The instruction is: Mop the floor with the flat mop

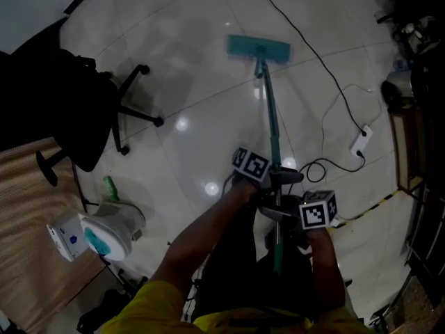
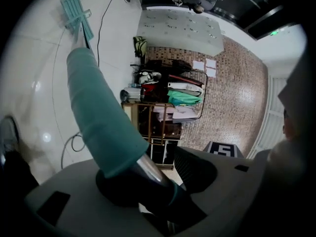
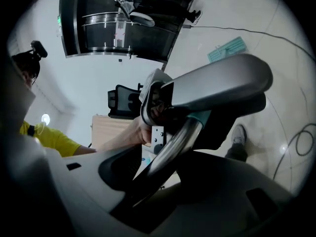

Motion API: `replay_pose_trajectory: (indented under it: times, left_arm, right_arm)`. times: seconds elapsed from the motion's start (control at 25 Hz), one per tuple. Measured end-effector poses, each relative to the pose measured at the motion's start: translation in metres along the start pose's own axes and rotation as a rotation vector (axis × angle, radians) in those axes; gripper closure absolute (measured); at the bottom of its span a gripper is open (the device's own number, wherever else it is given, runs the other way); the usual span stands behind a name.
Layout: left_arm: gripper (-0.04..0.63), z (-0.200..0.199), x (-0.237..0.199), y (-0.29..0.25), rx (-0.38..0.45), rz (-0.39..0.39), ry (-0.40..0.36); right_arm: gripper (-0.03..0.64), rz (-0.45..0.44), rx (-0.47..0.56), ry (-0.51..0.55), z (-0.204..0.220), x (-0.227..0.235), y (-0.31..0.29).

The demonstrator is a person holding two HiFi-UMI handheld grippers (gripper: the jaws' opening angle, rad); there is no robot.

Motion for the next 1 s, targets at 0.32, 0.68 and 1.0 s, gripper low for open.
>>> replay_pose_trajectory:
  times: [0.32, 0.68, 1.0]
  left_arm:
    - [0.376, 0.201, -0.031, -0.114, 0.063, 0.096, 0.136]
    - [0.396, 0.269, -0.086, -0.171, -0.048, 0.131, 0.269]
    - [0.430, 0.078, -0.085, -0.143, -0.015, 0.083, 0.225]
  right_arm:
    - [0.388, 0.000, -0.123, -0.071, 0.204, -0.059, 0.094]
    - [0.396, -0.046, -0.034, -0.219, 0.283, -0.041, 0.111]
    - [0.428, 0.023, 0.051, -0.164, 0.134, 0.073, 0.089]
Point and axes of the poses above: the fingertips, and each gripper's own axes: y backward along the fingers, x to its right, z out of its underside, the point moved 3 cm from there along y, backward along the fingers, and after that the axes turned 15 degrees about y, right-handed, at the moved point
